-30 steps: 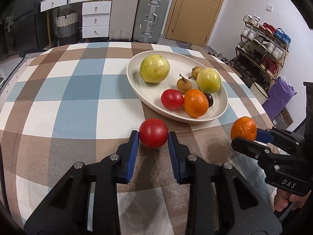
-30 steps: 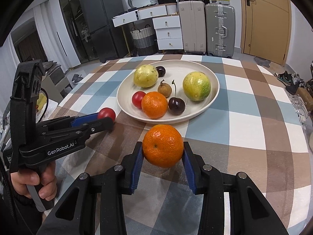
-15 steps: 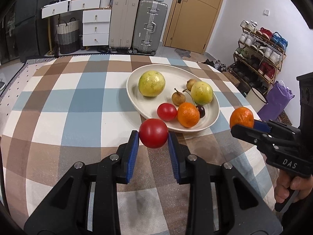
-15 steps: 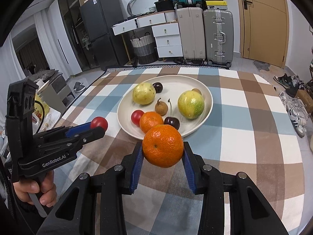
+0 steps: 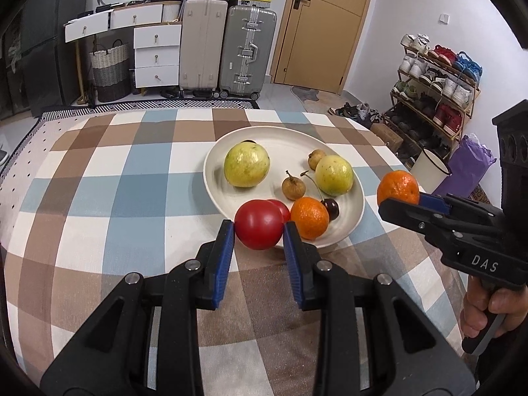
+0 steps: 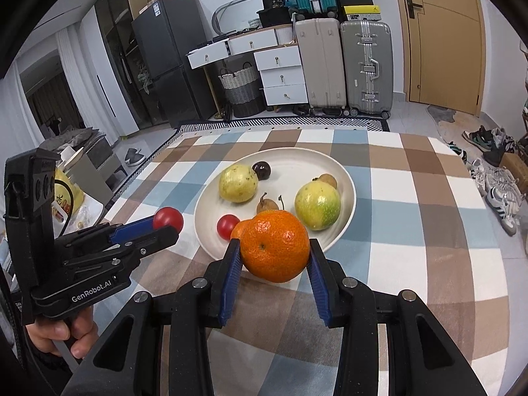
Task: Organize fruits
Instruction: 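Carry the orange and red tomato over the cream plate, then lower both fruits onto the plate and open both grippers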
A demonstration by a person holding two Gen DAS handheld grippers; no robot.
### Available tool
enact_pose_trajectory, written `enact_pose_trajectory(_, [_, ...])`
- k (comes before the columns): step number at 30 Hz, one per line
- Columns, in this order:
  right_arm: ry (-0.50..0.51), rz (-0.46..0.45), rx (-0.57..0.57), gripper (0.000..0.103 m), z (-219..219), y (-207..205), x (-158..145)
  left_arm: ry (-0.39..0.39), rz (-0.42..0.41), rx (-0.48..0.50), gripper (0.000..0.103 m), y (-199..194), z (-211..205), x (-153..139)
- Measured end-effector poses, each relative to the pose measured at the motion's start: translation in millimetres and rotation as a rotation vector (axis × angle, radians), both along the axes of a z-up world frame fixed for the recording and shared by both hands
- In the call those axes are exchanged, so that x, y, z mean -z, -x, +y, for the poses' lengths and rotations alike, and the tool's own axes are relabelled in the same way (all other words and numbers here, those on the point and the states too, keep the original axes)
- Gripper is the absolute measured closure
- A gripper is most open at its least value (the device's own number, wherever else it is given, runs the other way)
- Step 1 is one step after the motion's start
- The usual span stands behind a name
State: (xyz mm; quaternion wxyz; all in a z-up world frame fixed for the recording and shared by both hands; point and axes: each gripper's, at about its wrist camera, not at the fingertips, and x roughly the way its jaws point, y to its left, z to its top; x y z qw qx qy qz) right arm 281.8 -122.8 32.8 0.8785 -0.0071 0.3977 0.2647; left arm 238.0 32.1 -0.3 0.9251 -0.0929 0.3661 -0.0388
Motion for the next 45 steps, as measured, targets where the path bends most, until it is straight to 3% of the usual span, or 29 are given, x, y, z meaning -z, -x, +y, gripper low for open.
enact_pose_trajectory(13, [-0.002,0.022,0.001,0.064,-0.7,-36.8,-4.5,0.005,-0.010,-0.003,0.075,-22.1,3.7,-8.2])
enact_pose_trajectory(27, [0.006,0.064,-0.027,0.064,17.8,-48.3,19.4,-0.009,0.022,0.022,0.075,-55.4,-3.9,8.5])
enact_pose_trajectory(36, [0.019,0.107,0.018,0.064,12.0,-66.1,33.3,-0.009,0.046,0.030,0.075,-69.7,-4.8,20.5])
enact_pose_trajectory(45, [0.017,0.081,0.036,0.063,13.2,-83.6,31.0,-0.007,0.058,0.031,0.075,-81.9,-3.8,26.3])
